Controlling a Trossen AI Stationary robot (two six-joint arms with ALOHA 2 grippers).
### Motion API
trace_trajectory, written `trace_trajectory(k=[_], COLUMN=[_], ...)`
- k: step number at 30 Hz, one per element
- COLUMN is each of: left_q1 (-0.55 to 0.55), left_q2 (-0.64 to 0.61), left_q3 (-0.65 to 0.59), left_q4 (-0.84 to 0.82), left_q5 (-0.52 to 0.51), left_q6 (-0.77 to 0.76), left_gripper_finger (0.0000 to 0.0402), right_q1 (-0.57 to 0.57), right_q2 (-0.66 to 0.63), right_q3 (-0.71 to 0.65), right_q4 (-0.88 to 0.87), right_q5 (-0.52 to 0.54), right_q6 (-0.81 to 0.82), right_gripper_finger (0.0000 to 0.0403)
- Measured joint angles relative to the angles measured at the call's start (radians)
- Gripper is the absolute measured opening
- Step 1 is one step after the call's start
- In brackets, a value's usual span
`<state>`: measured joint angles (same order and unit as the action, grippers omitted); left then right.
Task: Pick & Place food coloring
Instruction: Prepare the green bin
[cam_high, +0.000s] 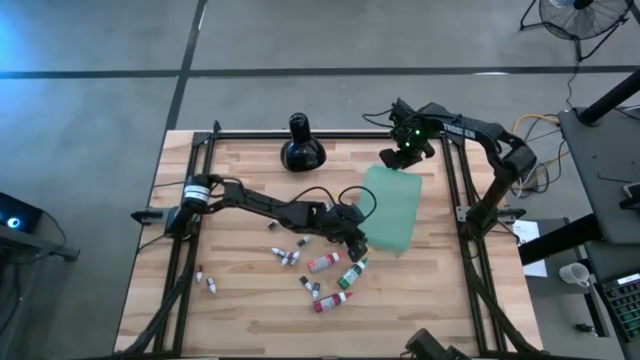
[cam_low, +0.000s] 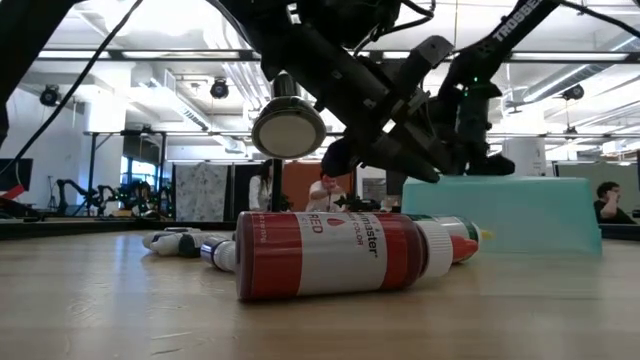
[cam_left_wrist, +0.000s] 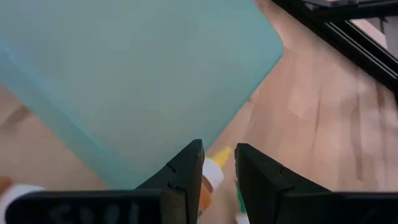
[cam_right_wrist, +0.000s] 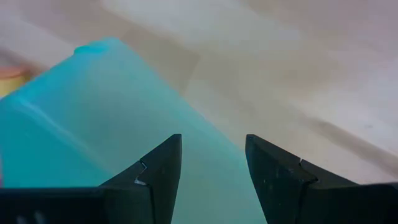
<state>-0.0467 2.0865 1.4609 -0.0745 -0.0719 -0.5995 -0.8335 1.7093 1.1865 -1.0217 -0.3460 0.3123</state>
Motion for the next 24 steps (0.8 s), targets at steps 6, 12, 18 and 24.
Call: trace_trajectory(k=[6, 12, 18, 24], left_q1=[-0.007, -0.008, -0.008, -0.007], left_q2=[0.0, 0.001, 0.003, 0.007], left_q3=[0.0, -0.001, -0.003, -0.005], left_q4=[0.004, 0.005, -0.002, -0.013], left_q5=[-0.01, -0.023, -0.034, -0.039], left_q6=[0.024, 0.045, 0.058, 0.075], left_gripper_finger=[0.008, 0.008, 0.008, 0.008], right_q1=[0.037, 0.078, 0.153, 0.277], right_q2=[-0.076, -0.187, -0.293, -0.366], right_q3=[0.041, 0.091, 0.118, 0.119], right_q4=[-0.018, -0.039, -0.076, -0.072], right_q5=[-0.092, -0.121, -0.18, -0.188], right_q6=[0.013, 0.036, 0.092, 0.162], right_gripper_finger=[0.0173, 0.0173, 0.0173, 0.0173])
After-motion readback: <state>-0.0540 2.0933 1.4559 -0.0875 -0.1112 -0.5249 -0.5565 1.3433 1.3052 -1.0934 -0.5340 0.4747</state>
